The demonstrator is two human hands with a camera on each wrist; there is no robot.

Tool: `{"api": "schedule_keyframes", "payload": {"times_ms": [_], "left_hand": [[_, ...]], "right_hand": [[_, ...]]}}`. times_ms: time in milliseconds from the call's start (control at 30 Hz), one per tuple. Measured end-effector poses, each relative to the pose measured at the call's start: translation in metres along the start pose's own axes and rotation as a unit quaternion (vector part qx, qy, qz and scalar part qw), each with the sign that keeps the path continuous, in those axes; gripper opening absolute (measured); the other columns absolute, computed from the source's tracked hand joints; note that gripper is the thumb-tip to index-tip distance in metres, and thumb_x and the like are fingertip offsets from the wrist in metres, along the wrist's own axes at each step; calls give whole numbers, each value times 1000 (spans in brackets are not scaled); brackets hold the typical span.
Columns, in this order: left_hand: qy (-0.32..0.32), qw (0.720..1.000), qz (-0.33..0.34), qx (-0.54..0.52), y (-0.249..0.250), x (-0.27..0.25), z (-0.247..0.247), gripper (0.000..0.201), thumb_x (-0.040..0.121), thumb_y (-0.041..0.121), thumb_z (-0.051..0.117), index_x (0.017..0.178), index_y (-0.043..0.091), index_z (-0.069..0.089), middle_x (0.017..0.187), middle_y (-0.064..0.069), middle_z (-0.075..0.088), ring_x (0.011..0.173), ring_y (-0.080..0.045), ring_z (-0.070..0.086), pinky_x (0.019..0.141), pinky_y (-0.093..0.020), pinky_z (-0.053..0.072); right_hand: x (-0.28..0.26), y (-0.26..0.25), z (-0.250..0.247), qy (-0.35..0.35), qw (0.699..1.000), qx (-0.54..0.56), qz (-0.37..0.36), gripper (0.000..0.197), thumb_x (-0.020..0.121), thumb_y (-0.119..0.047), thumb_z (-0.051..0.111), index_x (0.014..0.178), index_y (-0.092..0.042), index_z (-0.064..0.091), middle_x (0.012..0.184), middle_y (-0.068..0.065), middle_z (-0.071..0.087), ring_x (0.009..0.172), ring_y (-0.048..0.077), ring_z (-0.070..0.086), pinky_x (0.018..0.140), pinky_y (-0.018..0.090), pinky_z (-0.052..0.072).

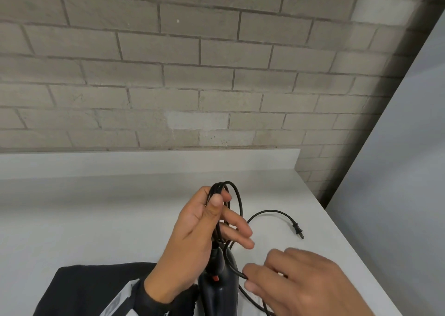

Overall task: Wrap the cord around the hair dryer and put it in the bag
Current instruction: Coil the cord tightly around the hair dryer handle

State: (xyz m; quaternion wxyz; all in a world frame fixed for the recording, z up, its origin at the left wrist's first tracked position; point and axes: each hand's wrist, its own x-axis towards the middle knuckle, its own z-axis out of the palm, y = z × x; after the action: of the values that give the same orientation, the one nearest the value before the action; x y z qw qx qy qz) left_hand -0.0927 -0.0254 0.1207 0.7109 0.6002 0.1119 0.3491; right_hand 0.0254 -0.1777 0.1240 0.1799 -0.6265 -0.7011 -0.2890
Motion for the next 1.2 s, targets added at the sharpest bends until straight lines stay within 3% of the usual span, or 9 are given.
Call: {"api": "schedule_keyframes", "payload": {"times_ms": [200,400,467,600,767,867,933,1067,1200], "left_hand": [[-52,998,-12,34,2,-5,2,37,94,56,48,104,22,55,77,-17,73,67,-27,72,69,-24,52],[-94,993,-12,73,4,-9,6,41,91,59,44,106,23,55,63,-7,64,42,-25,54,53,-42,42],[-104,991,-16,80,5,-9,6,46,89,65,45,103,24,57,61,-8,62,36,-19,44,44,-34,38],[-129,989,-7,77,7,-8,4,54,88,69,47,101,18,56,58,-12,62,29,-11,38,36,-23,32],[-141,988,-5,63,10,-7,0,47,88,67,49,102,23,61,56,-7,63,29,-6,35,35,-18,30],[-143,988,-15,55,12,-6,0,41,93,56,47,100,19,61,51,-7,58,29,-7,32,38,-13,30],[-147,988,-14,52,12,-7,1,37,94,49,44,99,16,61,50,-8,55,29,-7,32,38,-13,31],[-159,986,-17,50,14,-6,4,36,96,47,44,100,14,60,51,-10,55,29,-7,32,38,-14,30],[-159,986,-24,42,16,-5,1,51,95,52,48,103,3,55,48,-7,55,29,-7,34,38,-16,31]], "right_hand": [[19,12,-15,-2,994,105,-1,24,95,-39,54,87,-28,73,70,-8,54,57,11,44,53,17,32],[30,20,-14,12,970,241,25,15,96,-36,61,93,-25,72,80,-6,51,60,8,46,56,17,39],[33,23,-11,32,960,276,44,13,92,-35,67,96,-23,70,86,-6,52,63,6,51,58,19,45],[36,32,-4,18,944,318,80,40,75,-39,82,106,-22,63,104,-7,52,80,1,49,71,9,42],[35,38,-4,-57,894,428,124,58,80,-29,79,130,-33,50,129,-11,46,82,22,54,72,32,50],[36,37,0,-50,908,398,120,55,81,-12,66,131,-27,49,125,-15,47,78,20,53,70,25,47],[39,36,6,-47,922,357,145,45,87,-26,61,130,-31,48,114,-23,51,76,14,55,69,15,44],[43,33,21,-38,946,290,140,32,93,-29,57,125,-27,55,102,-24,58,84,-15,52,77,1,39],[43,36,24,-55,963,238,111,53,84,1,69,124,-29,53,107,-15,66,93,1,59,82,10,45]]}}
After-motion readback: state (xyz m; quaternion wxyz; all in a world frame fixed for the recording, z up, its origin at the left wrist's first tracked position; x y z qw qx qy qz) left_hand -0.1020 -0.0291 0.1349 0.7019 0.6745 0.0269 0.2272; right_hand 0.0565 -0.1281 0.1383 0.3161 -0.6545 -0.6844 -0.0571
